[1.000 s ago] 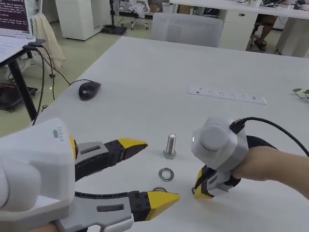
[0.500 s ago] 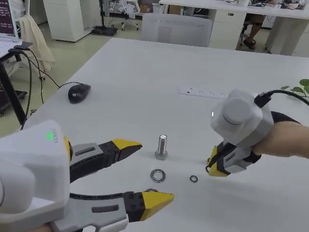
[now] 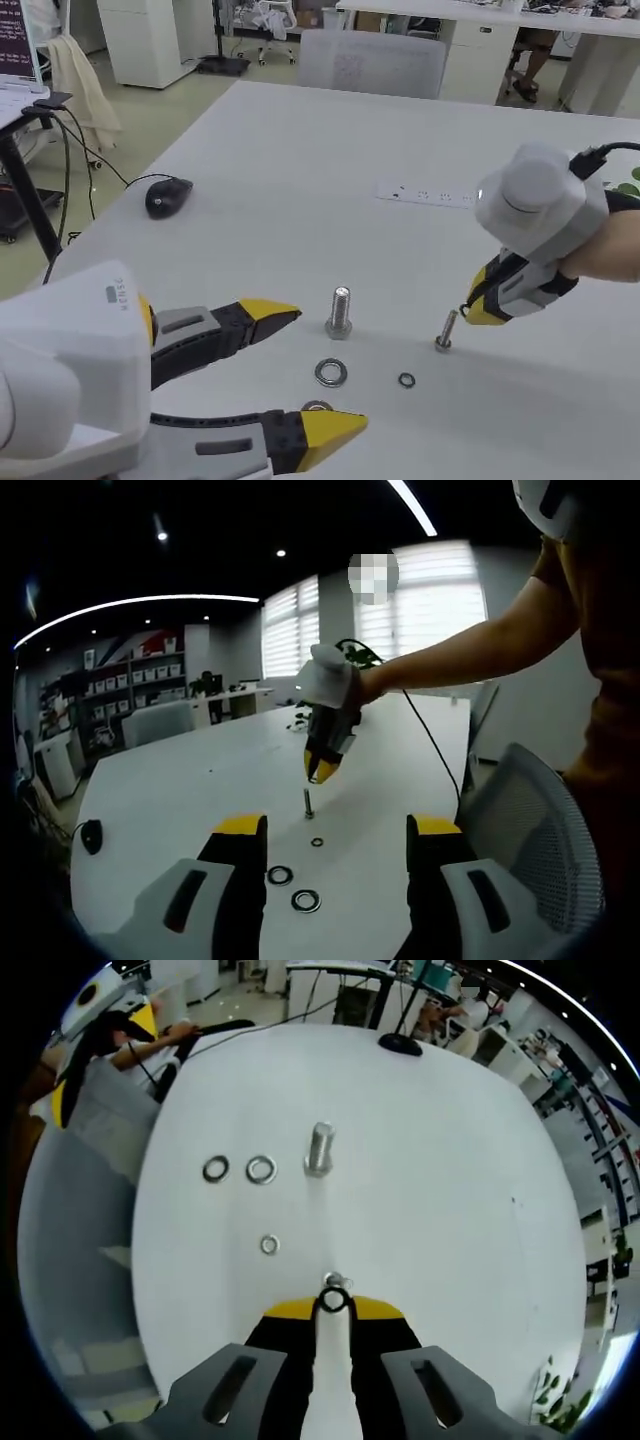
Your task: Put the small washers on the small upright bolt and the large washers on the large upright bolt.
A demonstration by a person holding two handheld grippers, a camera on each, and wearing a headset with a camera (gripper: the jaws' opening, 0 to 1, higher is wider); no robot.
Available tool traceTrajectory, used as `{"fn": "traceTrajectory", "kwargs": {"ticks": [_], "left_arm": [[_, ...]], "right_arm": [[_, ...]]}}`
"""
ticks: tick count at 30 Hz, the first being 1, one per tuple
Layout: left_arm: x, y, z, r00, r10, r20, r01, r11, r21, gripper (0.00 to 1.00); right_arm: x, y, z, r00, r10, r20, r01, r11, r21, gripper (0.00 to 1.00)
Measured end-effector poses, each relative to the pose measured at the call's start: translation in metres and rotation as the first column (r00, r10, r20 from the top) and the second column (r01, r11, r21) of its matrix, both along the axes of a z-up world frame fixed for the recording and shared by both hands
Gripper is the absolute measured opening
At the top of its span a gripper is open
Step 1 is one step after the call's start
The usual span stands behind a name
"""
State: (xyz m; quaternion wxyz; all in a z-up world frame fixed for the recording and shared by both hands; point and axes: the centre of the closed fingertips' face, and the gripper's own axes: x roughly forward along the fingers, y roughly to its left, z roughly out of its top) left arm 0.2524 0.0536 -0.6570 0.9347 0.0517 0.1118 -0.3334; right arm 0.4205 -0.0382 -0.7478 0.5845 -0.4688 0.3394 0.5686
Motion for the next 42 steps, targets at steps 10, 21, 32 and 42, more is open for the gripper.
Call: {"fn": "traceTrajectory", "kwargs": {"ticks": [10, 21, 32, 42], "left_arm": [[0.004, 0.008, -0.005, 1.0, 0.018, -0.015, -0.018, 1.0, 0.0, 0.55], [0.005, 0.007, -0.008, 0.999, 0.025, -0.023, -0.026, 1.0, -0.013, 0.55], [0.004, 0.009, -0.009, 0.999, 0.039, -0.028, -0.04, 0.999, -0.011, 0.55], [0.002, 0.01, -0.013, 0.998, 0.043, -0.041, -0.044, 0.999, -0.013, 0.55]], "right_arm": [[0.007, 0.007, -0.01, 1.0, 0.006, -0.014, -0.007, 1.0, -0.023, 0.12], [0.012, 0.005, -0.023, 1.0, 0.012, -0.025, -0.013, 0.999, -0.048, 0.12], [0.012, 0.002, -0.046, 0.999, 0.027, -0.037, -0.029, 0.997, -0.068, 0.12], [0.014, 0.0, -0.063, 0.999, 0.041, -0.033, -0.043, 0.997, -0.062, 0.13]]}}
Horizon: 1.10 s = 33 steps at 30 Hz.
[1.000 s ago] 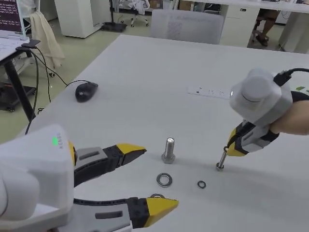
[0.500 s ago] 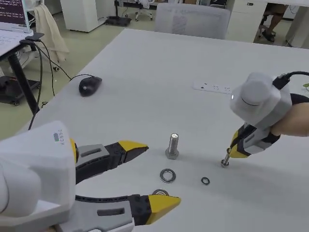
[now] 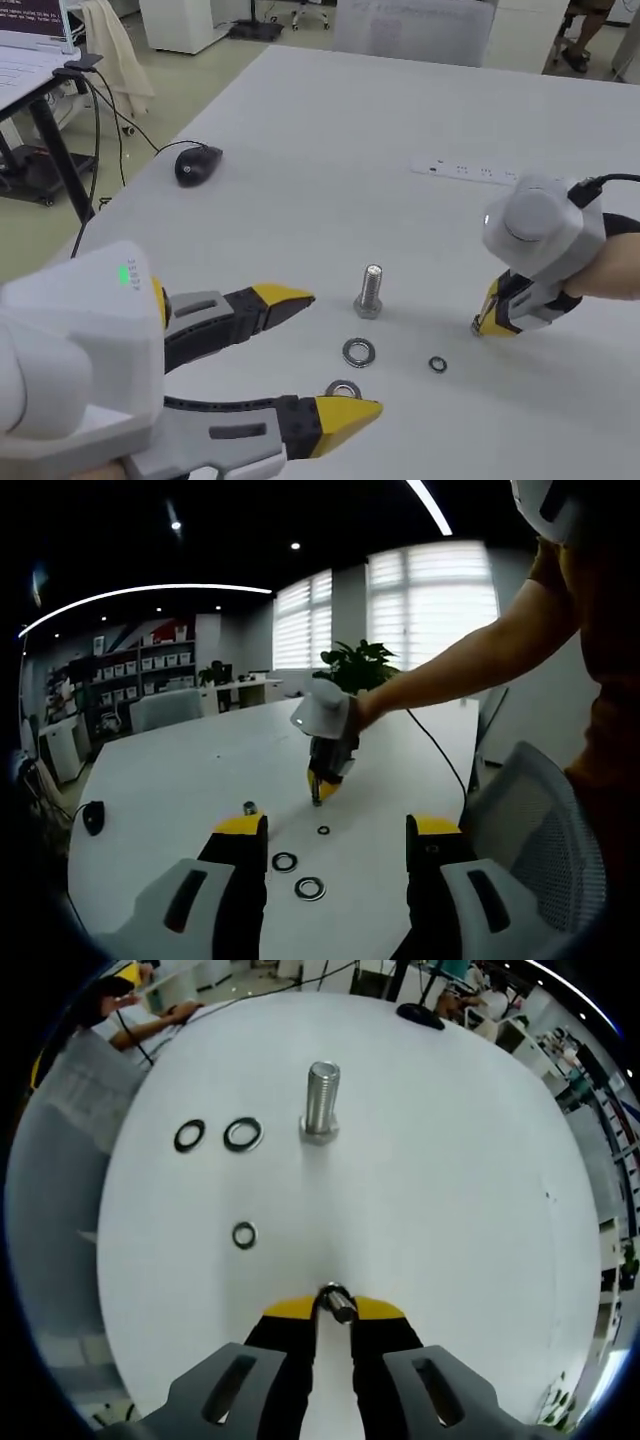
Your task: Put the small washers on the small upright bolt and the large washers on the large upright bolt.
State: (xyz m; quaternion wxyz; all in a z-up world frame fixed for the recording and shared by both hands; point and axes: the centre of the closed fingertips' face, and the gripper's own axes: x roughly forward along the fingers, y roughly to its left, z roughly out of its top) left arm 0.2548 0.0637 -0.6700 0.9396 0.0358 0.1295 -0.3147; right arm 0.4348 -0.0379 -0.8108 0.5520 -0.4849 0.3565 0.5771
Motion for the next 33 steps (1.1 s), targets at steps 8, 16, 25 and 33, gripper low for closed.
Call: {"fn": "traceTrajectory", "kwargs": {"ticks": [8, 16, 25, 33], "left_arm": [[0.001, 0.002, 0.001, 1.0, 0.001, 0.003, -0.001, 1.0, 0.005, 0.55], [-0.001, -0.004, 0.006, 1.0, -0.02, 0.017, 0.019, 1.0, 0.019, 0.55], [-0.007, -0.009, 0.018, 0.998, -0.04, 0.049, 0.039, 0.999, 0.033, 0.55], [-0.016, -0.009, 0.018, 0.998, -0.033, 0.054, 0.031, 0.999, 0.033, 0.55]], "right_arm": [[-0.001, -0.005, 0.006, 1.0, -0.009, 0.003, 0.009, 1.0, 0.014, 0.15], [-0.008, -0.01, 0.021, 1.0, -0.015, 0.026, 0.014, 0.999, 0.036, 0.15], [-0.041, 0.006, 0.034, 1.0, -0.019, -0.02, 0.021, 0.993, 0.117, 0.15], [-0.062, 0.016, 0.022, 0.999, 0.021, -0.043, -0.016, 0.993, 0.113, 0.16]]}}
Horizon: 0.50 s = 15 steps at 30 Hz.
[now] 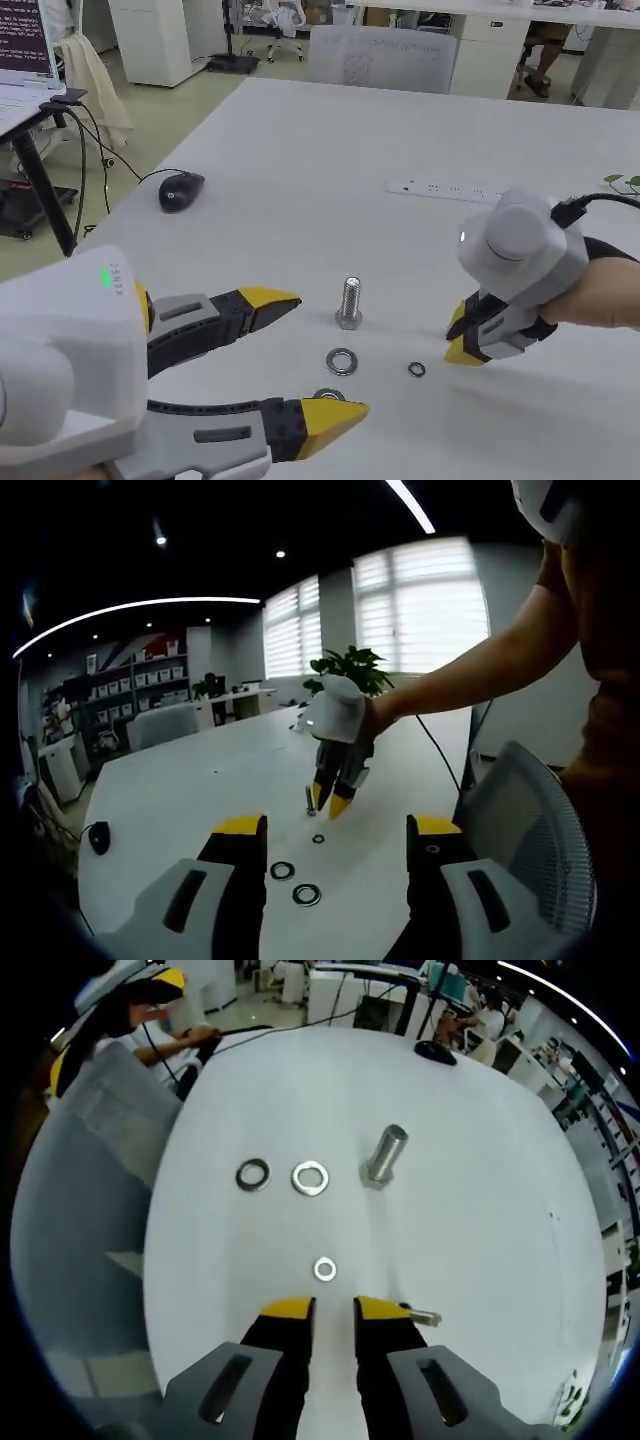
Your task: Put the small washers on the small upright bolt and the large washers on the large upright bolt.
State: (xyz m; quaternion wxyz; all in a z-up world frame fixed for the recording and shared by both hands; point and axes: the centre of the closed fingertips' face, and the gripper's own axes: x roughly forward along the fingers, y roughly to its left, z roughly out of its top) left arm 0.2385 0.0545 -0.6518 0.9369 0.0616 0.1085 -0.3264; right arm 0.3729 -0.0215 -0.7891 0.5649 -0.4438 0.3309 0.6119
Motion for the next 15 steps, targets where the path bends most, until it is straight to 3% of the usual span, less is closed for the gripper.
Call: {"fn": "traceTrajectory", "kwargs": {"ticks": [8, 15], "left_arm": [[-0.008, 0.002, 0.002, 1.0, 0.014, 0.004, -0.014, 1.0, -0.001, 0.55], [-0.01, 0.009, 0.004, 0.999, 0.037, 0.011, -0.037, 0.999, -0.003, 0.55]], "right_arm": [[-0.009, 0.013, -0.022, 1.0, 0.01, -0.027, -0.011, 1.0, -0.025, 0.19], [-0.002, 0.017, -0.03, 0.999, -0.021, -0.03, 0.02, 0.999, -0.033, 0.21]]}}
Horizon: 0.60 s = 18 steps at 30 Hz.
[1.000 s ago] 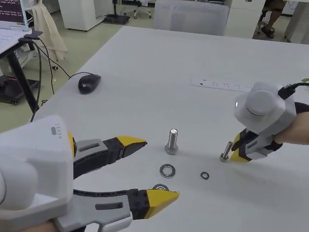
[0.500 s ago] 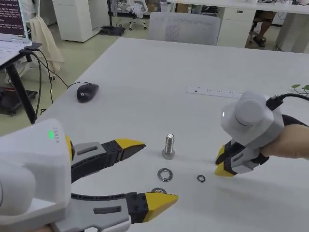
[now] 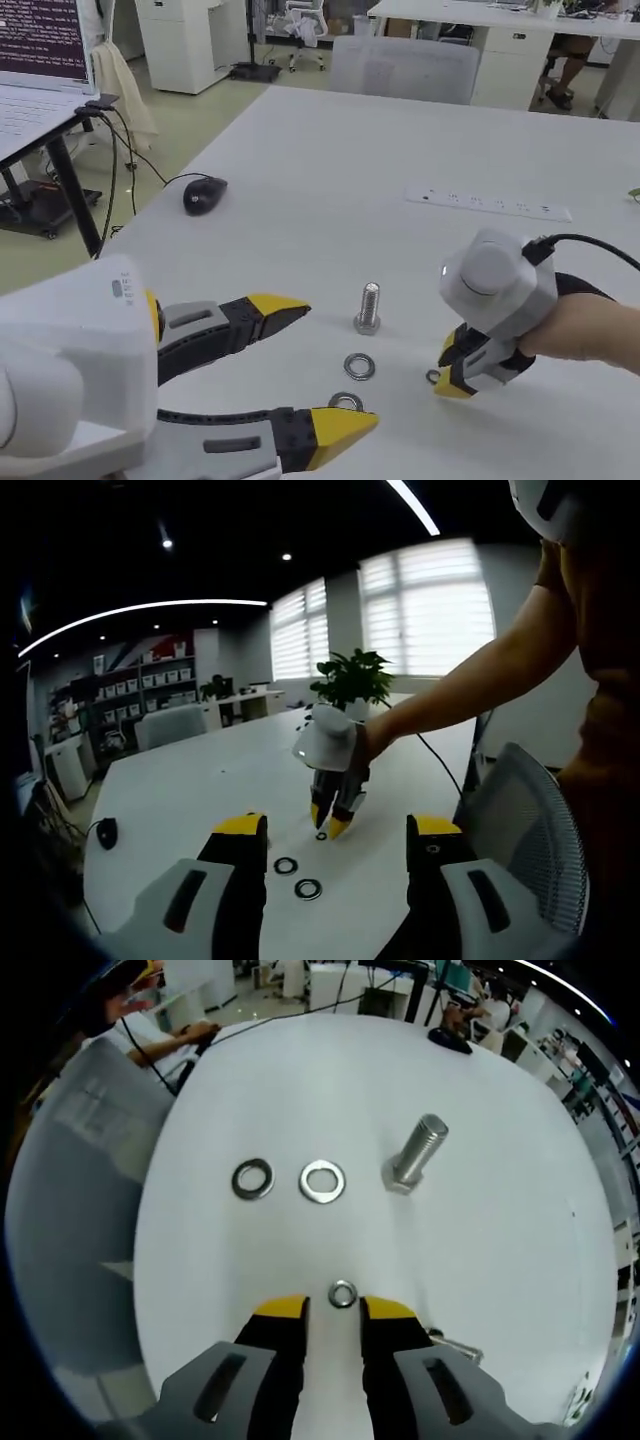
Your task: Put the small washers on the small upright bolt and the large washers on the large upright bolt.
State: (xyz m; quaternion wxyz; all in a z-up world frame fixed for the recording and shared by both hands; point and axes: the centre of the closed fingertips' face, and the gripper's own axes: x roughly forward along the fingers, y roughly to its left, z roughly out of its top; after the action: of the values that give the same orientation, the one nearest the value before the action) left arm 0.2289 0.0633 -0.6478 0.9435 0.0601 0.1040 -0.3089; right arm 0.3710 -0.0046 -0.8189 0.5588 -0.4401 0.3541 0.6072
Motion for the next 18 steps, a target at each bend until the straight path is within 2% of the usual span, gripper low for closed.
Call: {"fn": "traceTrajectory", "kwargs": {"ticks": [10, 14, 18], "left_arm": [[0.0021, -0.0007, -0.0013, 1.0, 0.005, -0.004, -0.005, 1.0, -0.004, 0.55], [0.0034, 0.0003, -0.002, 1.0, 0.008, -0.008, -0.008, 1.0, -0.001, 0.55], [0.0054, 0.0007, -0.0039, 1.0, 0.008, -0.016, -0.008, 1.0, 0.002, 0.55]], "right_arm": [[0.0024, 0.0, -0.0071, 1.0, -0.02, -0.02, 0.02, 1.0, -0.024, 0.21], [0.0022, 0.0011, -0.0069, 0.999, -0.03, -0.045, 0.029, 0.999, -0.021, 0.21], [0.0012, 0.0006, -0.007, 0.999, -0.013, -0.04, 0.012, 1.0, -0.025, 0.21]]}}
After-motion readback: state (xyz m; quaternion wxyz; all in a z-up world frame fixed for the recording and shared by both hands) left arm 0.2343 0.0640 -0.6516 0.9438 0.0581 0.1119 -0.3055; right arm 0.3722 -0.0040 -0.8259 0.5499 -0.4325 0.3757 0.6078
